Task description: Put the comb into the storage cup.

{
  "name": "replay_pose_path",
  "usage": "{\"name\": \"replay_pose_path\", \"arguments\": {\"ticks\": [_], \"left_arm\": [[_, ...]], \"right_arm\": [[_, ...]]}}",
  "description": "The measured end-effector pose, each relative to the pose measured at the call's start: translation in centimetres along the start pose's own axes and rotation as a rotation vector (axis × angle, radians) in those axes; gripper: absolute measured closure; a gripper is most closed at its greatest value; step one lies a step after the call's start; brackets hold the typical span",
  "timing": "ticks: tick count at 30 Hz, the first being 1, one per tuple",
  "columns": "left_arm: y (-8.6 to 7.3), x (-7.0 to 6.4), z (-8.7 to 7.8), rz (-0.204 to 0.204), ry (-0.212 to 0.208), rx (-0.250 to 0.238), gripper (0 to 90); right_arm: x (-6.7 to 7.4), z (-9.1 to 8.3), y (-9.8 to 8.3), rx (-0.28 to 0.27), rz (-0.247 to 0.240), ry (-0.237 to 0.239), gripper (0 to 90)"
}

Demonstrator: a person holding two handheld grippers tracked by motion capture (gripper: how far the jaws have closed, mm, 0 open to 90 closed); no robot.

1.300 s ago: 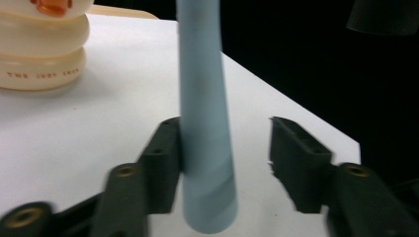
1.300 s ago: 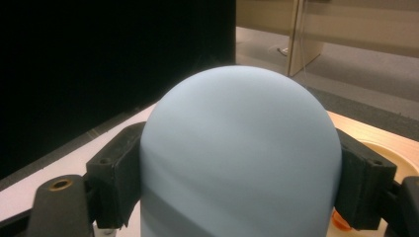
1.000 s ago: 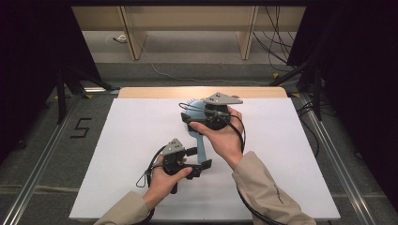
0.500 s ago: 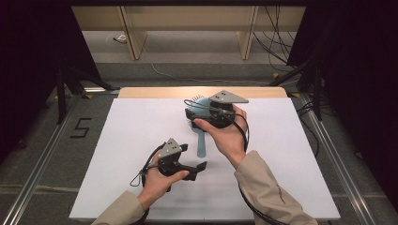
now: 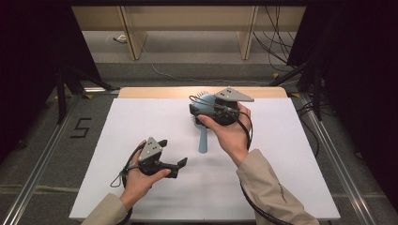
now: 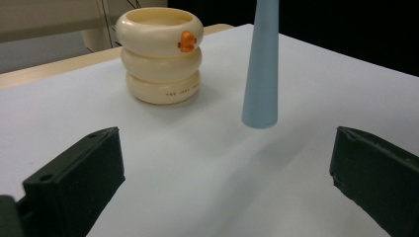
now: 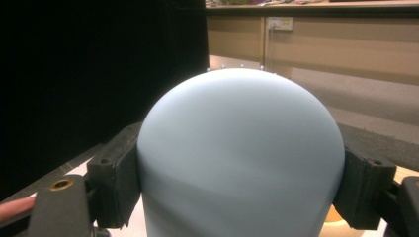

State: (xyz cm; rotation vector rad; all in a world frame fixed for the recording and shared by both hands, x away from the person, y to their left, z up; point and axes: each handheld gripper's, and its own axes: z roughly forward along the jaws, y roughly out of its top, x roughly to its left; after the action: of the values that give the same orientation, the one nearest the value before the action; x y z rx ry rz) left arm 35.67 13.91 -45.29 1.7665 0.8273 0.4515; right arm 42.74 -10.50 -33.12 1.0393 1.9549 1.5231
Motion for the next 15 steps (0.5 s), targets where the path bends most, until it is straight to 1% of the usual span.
{"name": "replay_pose_path", "arguments": {"ticks": [2, 7, 9, 12, 15], "left_arm": [[-0.1, 0.3, -0.4, 0.015, 0.014, -0.005, 0.0], [-0.4, 0.8, -1.1, 0.027, 0.025, -0.014, 0.0], [-0.6, 1.0, -1.4, 0.040, 0.033, -0.017, 0.0], [-0.7, 1.3, -1.8, 0.036, 0.039, -0.022, 0.0], [-0.8, 1.5, -2.1, 0.044, 0.048, -0.023, 0.0]], "right_arm": [[-0.2, -0.1, 0.1, -0.007, 0.001, -0.009, 20.7], [-0.6, -0.5, 0.3, -0.028, 0.007, -0.024, 20.7], [-0.8, -0.6, 0.4, -0.039, 0.007, -0.030, 20.7], [-1.1, -0.8, 0.6, -0.051, 0.008, -0.038, 20.7], [-1.4, -0.9, 0.7, -0.059, 0.012, -0.048, 20.7]]}}
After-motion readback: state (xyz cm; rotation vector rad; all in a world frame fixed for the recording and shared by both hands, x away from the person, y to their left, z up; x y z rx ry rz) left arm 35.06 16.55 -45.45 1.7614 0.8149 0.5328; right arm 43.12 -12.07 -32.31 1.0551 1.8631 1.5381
